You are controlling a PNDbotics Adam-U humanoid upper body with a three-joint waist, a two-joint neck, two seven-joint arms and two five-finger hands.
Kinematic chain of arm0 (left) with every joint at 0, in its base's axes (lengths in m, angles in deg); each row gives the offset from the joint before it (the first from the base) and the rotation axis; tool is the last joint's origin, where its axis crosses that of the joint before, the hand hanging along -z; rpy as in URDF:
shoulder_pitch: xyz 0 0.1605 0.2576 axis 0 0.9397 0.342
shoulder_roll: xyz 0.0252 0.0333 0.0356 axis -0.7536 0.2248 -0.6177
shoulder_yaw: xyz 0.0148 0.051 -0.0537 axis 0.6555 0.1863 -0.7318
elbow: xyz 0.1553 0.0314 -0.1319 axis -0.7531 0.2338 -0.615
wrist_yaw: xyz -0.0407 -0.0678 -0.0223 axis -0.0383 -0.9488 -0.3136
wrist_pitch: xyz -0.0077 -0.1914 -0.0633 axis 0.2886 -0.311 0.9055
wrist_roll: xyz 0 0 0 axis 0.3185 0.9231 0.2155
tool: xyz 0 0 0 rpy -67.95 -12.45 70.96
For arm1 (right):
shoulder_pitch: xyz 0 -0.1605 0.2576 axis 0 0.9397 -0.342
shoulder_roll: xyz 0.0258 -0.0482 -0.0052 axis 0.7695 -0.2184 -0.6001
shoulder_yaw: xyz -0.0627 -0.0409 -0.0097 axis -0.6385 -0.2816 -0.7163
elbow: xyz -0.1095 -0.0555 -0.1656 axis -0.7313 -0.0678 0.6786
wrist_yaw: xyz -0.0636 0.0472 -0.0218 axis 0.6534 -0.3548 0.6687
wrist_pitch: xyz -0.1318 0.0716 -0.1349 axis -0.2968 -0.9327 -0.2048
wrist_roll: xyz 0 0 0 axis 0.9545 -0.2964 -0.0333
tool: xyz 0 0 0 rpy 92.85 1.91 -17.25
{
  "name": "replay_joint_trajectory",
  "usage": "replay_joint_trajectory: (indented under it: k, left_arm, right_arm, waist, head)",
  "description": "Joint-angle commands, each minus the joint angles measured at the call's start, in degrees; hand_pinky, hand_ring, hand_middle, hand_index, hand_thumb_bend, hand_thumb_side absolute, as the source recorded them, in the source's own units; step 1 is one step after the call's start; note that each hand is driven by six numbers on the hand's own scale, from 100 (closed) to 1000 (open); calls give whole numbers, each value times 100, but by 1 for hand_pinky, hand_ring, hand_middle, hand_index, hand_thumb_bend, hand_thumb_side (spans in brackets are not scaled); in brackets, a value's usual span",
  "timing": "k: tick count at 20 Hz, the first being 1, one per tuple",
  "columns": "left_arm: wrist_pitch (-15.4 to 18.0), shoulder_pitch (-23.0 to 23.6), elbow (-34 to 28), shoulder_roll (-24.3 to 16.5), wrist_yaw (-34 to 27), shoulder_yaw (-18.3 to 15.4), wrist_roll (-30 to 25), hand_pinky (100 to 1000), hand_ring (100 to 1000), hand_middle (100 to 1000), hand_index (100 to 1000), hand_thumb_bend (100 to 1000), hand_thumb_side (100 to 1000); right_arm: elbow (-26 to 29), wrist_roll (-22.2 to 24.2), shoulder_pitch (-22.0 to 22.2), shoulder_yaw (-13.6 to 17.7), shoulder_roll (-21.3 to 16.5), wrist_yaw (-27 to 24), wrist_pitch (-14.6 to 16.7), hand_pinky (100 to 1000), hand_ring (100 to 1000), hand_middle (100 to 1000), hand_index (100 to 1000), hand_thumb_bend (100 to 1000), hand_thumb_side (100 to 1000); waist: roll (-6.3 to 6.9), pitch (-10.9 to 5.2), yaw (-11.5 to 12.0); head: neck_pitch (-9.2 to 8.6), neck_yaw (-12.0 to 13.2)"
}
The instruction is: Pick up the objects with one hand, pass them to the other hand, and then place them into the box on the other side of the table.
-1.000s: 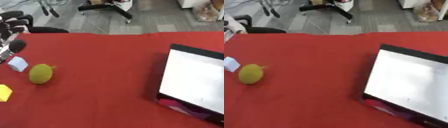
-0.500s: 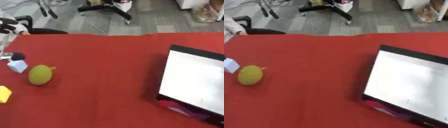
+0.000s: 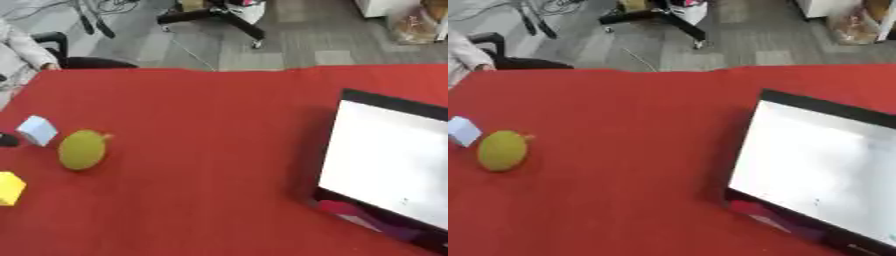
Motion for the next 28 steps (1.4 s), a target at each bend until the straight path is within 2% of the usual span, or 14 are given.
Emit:
replay_joint_trajectory:
  k: [1, 3, 6, 12, 15, 18, 20, 23, 28]
  left_arm:
    - [-201, -8, 468, -267, 225, -188, -23, 945, 932, 861, 875, 883, 269]
    - [-260, 5, 752, -231, 317, -234, -3, 948, 935, 861, 875, 883, 261]
    - [-317, 42, 1090, -189, 470, -279, 49, 953, 940, 861, 874, 852, 339]
    - [-298, 66, 1341, -72, 646, -235, -9, 958, 942, 861, 870, 867, 343]
    - [-277, 53, 1370, -21, 657, -209, -98, 960, 942, 860, 867, 872, 350]
    - [-272, 33, 1392, 12, 649, -190, -166, 961, 942, 861, 859, 874, 354]
    - [-269, 25, 1399, 20, 633, -183, -197, 962, 942, 861, 857, 873, 354]
    - [-260, 2, 1408, 49, 616, -140, -281, 965, 944, 857, 836, 868, 341]
    - [-241, -45, 1449, 85, 697, -68, -481, 967, 946, 851, 829, 881, 342]
  right_arm:
    - [77, 8, -28, 73, -186, 51, -20, 1000, 1000, 1000, 1000, 282, 388]
    - [86, 12, -23, 82, -175, 69, -35, 1000, 1000, 1000, 1000, 282, 389]
    - [99, 13, -13, 98, -159, 97, -54, 1000, 1000, 1000, 1000, 282, 391]
    - [121, 23, -8, 118, -117, 142, -94, 1000, 1000, 1000, 1000, 282, 393]
    - [132, 24, -8, 128, -98, 161, -110, 1000, 1000, 1000, 1000, 281, 395]
    - [144, 20, -7, 137, -86, 176, -126, 1000, 1000, 1000, 1000, 281, 395]
    - [150, 16, -6, 142, -83, 185, -137, 1000, 1000, 1000, 1000, 281, 395]
    - [155, 11, 0, 147, -73, 204, -167, 1000, 1000, 1000, 1000, 282, 397]
    - [169, 6, 12, 152, -66, 229, -194, 1000, 1000, 1000, 1000, 282, 397]
  waist:
    - [88, -179, 1]
    - [97, -165, 3]
    - [107, -140, 8]
    - [116, -93, 17]
    - [119, -74, 15]
    - [129, -58, 10]
    - [134, -53, 11]
    - [152, -47, 20]
    - [163, -36, 24]
  head:
    - [4, -22]
    - [-10, -7]
    - [-46, 40]
    - [-185, 240]
    - [-312, 433]
    - [-501, 747]
    - [-559, 847]
    - [-589, 965]
    - [-510, 869]
